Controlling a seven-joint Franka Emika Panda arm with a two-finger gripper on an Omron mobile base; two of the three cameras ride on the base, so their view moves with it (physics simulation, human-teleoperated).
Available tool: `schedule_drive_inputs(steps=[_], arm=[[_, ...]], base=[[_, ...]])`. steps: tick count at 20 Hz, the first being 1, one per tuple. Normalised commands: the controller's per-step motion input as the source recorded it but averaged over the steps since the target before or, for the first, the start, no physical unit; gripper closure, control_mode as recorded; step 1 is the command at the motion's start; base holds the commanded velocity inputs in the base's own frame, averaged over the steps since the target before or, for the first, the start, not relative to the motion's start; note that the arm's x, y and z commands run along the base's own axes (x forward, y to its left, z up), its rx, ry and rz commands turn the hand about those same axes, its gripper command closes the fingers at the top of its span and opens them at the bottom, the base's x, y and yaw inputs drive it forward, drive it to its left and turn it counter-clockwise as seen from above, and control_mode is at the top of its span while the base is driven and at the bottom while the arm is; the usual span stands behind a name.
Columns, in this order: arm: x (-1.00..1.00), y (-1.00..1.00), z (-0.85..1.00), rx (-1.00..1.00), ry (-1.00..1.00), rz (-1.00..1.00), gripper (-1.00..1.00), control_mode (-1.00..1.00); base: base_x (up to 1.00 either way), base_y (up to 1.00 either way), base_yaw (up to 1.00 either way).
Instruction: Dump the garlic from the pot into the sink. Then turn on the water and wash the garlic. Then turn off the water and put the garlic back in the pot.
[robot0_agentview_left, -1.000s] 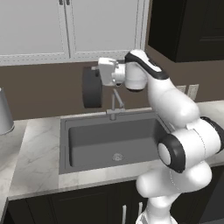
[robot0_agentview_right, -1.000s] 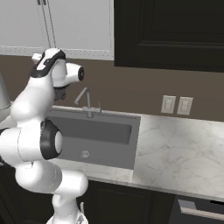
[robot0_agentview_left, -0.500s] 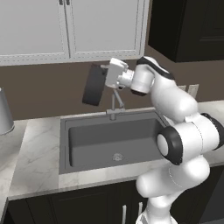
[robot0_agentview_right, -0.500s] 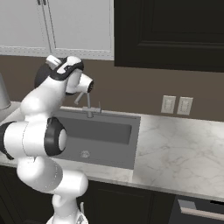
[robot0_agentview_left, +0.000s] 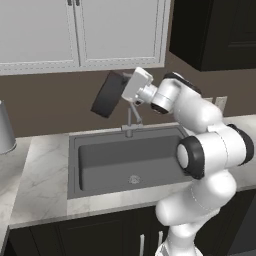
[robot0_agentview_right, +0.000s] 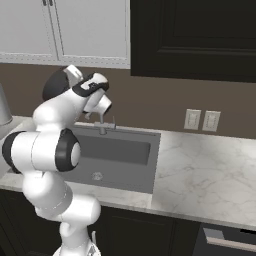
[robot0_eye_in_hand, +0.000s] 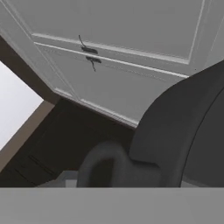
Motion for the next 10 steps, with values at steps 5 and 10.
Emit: schedule_drive_inputs(steps=[5,10], arm=[[0.47,-0.05,0.00,0.13,0.00,0.00,1.00,-1.00],[0.54,-0.06,0.00,0.11,0.03,0.00,1.00,-1.00]], base=[[0.00,0.00,0.00],[0.00,0.00,0.00]])
